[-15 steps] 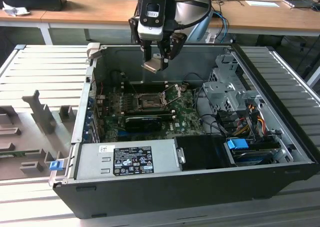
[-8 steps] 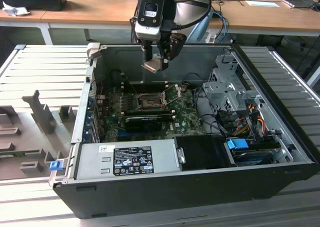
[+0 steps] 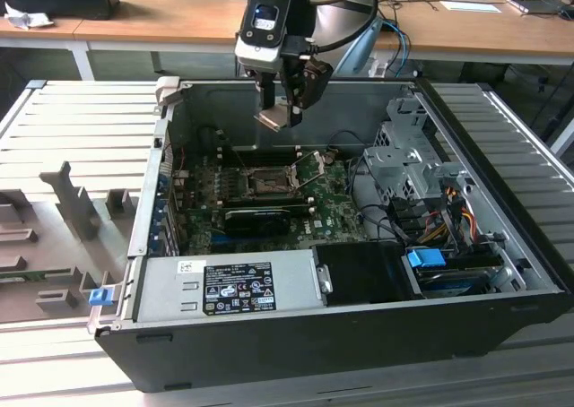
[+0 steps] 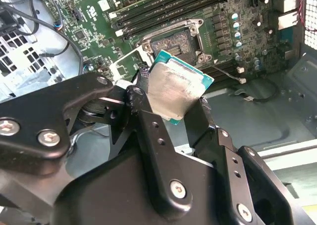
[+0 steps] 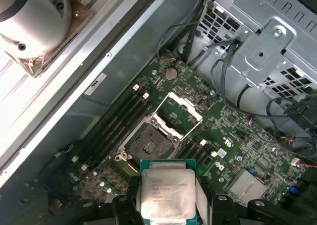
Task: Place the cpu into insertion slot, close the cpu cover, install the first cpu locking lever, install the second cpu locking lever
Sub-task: 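Place the cpu into insertion slot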
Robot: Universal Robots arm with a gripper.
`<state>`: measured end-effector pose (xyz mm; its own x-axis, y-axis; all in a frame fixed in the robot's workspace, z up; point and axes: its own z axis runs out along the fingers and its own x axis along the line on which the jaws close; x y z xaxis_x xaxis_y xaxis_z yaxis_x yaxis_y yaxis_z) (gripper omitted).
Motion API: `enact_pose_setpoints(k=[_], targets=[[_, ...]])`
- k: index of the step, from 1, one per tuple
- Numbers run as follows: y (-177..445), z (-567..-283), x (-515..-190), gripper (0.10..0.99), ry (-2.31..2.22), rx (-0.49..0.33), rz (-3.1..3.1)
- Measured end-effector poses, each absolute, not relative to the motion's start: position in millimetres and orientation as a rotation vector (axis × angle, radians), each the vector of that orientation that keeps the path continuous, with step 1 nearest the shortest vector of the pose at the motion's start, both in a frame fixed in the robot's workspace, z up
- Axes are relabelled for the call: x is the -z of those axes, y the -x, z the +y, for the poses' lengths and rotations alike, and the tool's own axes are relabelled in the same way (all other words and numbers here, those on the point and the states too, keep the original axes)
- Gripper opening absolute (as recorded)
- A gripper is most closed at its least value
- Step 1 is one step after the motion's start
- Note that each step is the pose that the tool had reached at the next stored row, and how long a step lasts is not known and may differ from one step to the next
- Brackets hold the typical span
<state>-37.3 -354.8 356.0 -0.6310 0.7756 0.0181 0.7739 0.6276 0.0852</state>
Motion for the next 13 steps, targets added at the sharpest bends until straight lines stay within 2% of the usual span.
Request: enact_pose_setpoints(k=[13], targets=[[37.3,-354.8,-355.3,0.529,-1.510,-0.130,2.723]])
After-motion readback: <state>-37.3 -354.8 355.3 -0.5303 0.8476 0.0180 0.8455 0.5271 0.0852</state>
